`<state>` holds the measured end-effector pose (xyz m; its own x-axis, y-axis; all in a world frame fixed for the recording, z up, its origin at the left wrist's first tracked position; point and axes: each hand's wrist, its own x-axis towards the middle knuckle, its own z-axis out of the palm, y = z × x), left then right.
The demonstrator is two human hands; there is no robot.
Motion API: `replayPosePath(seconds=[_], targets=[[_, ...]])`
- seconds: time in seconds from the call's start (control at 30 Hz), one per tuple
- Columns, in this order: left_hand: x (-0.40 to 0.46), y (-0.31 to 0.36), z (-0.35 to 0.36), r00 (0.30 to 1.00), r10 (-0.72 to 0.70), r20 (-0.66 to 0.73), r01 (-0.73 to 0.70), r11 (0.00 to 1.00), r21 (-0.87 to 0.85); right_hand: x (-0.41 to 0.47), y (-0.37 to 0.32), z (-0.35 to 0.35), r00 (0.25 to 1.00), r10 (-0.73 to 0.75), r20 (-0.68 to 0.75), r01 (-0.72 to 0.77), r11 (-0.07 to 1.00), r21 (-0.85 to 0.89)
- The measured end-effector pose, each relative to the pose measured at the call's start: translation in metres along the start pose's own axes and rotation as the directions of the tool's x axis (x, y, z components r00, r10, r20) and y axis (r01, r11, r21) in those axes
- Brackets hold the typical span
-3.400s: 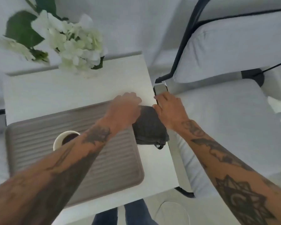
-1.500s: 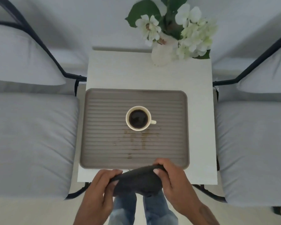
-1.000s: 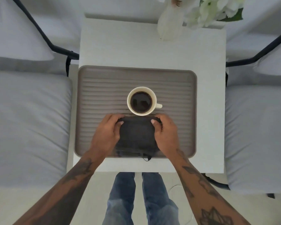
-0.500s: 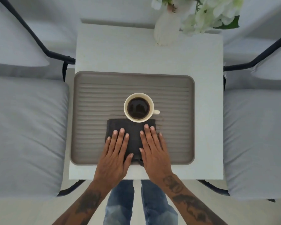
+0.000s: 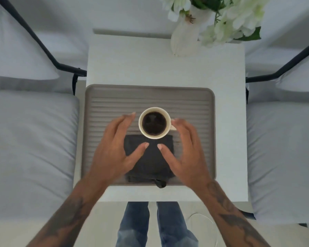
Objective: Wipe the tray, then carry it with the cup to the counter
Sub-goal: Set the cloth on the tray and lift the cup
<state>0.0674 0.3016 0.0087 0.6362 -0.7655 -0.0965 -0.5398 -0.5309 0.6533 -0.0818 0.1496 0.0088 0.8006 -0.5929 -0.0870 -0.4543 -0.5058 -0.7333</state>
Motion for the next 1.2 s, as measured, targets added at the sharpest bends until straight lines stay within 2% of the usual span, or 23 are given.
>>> replayPosePath(seconds=[0.13, 0.27, 0.4, 0.63, 0.77, 0.9, 1.07, 1.2], targets=[[0.026, -0.010, 0.004, 0.973, 0.107, 0.205, -0.109, 0.994, -0.002, 0.028, 0.015, 0.008, 0.985, -0.075, 0.155, 0.083, 0.995, -0.047], [0.031, -0.024, 0.021, 0.966, 0.095, 0.242, -0.080, 0.994, -0.067, 0.035, 0.029, 0.011, 0.970, -0.080, 0.230, 0.103, 0.990, -0.093], [0.032, -0.032, 0.032, 0.971, 0.049, 0.233, -0.004, 0.982, -0.189, 0.038, 0.030, 0.011, 0.969, -0.034, 0.244, 0.054, 0.996, -0.073], [0.031, -0.022, 0.028, 0.987, 0.018, 0.160, 0.035, 0.945, -0.325, 0.044, 0.021, 0.011, 0.974, -0.069, 0.217, 0.086, 0.994, -0.067], [0.040, -0.027, -0.002, 0.996, 0.024, 0.092, 0.003, 0.961, -0.277, 0.065, -0.007, 0.010, 0.970, -0.134, 0.204, 0.148, 0.987, -0.057], [0.053, -0.033, -0.045, 0.998, -0.004, 0.055, 0.021, 0.951, -0.310, 0.095, -0.041, 0.022, 0.958, -0.194, 0.211, 0.206, 0.978, -0.038], [0.062, -0.068, -0.072, 1.000, -0.027, 0.005, 0.027, 0.975, -0.222, 0.119, -0.067, 0.059, 0.948, -0.195, 0.250, 0.210, 0.977, -0.036], [0.058, -0.095, -0.072, 1.000, -0.031, -0.001, 0.030, 0.974, -0.226, 0.125, -0.071, 0.090, 0.941, -0.162, 0.296, 0.182, 0.982, -0.042]])
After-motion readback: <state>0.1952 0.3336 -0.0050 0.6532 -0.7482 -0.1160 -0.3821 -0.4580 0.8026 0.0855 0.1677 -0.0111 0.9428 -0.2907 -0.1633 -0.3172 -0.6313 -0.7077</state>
